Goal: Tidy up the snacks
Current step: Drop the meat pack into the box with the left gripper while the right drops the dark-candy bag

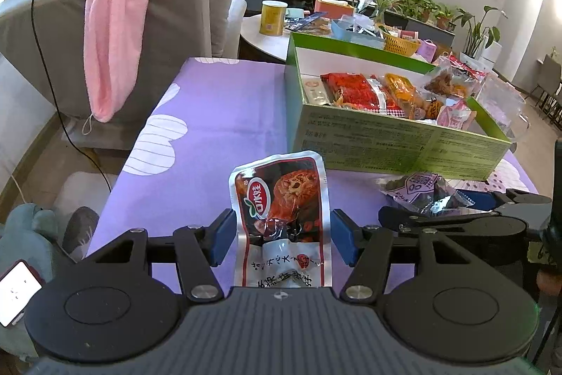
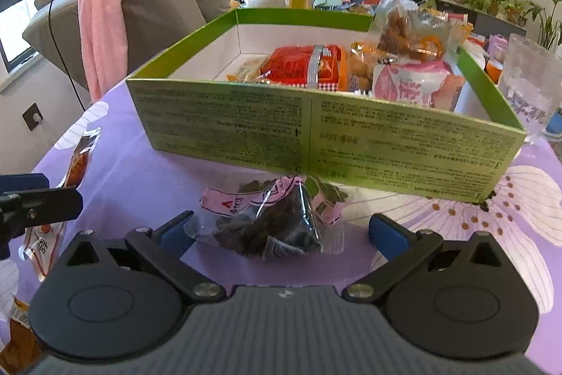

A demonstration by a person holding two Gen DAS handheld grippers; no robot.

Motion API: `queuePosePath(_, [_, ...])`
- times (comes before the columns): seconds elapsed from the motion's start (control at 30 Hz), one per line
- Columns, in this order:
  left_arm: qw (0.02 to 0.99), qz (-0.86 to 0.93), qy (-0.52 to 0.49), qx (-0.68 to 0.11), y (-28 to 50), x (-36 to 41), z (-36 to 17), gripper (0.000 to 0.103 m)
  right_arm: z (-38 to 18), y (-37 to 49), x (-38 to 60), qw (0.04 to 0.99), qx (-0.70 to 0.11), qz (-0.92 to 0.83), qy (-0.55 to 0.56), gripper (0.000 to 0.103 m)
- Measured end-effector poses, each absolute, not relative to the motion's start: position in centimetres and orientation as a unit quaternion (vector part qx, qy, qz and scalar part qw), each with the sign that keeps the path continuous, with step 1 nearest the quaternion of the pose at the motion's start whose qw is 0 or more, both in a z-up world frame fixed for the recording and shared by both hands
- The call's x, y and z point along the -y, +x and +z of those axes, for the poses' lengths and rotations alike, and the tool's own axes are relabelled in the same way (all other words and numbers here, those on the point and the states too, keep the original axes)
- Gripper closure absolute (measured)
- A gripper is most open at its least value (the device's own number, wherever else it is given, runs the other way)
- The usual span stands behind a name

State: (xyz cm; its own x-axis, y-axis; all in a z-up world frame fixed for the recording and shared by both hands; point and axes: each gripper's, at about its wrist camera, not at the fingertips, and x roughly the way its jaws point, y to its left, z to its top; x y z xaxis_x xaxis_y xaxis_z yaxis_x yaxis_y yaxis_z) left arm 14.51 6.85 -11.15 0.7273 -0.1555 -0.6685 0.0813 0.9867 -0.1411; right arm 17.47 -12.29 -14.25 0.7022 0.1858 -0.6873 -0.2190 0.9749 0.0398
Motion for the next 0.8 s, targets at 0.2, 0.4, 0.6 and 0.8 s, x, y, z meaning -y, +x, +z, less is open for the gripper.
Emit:
queuePosePath(0.2, [0.929, -0.065, -0.05, -0.361, 14.3, -6.8, -11.0, 0.047, -13.7, 16.6, 11.7, 0.925, -0.359, 0.113, -0.045, 0.043])
queuePosePath(0.4, [0.934, -0.068, -0.047, -0.347, 13.3, -6.4, -9.9, 0.047, -12.4, 14.9, 12.5, 0.927, -0.355, 0.113, -0.04, 0.046])
queuePosePath(0.6, [0.938, -0.08, -0.043, -0.334, 12.5, -5.4, -8.9, 0.047, -10.8, 12.6, 14.7, 0.935, -0.338, 0.102, -0.026, 0.046])
queuePosePath(0.8, [0.942, -0.099, -0.03, -0.318, 12.3, -3.7, -7.5, 0.047, -8.6, 11.9, 16.3, 0.948, -0.307, 0.086, -0.013, 0.046])
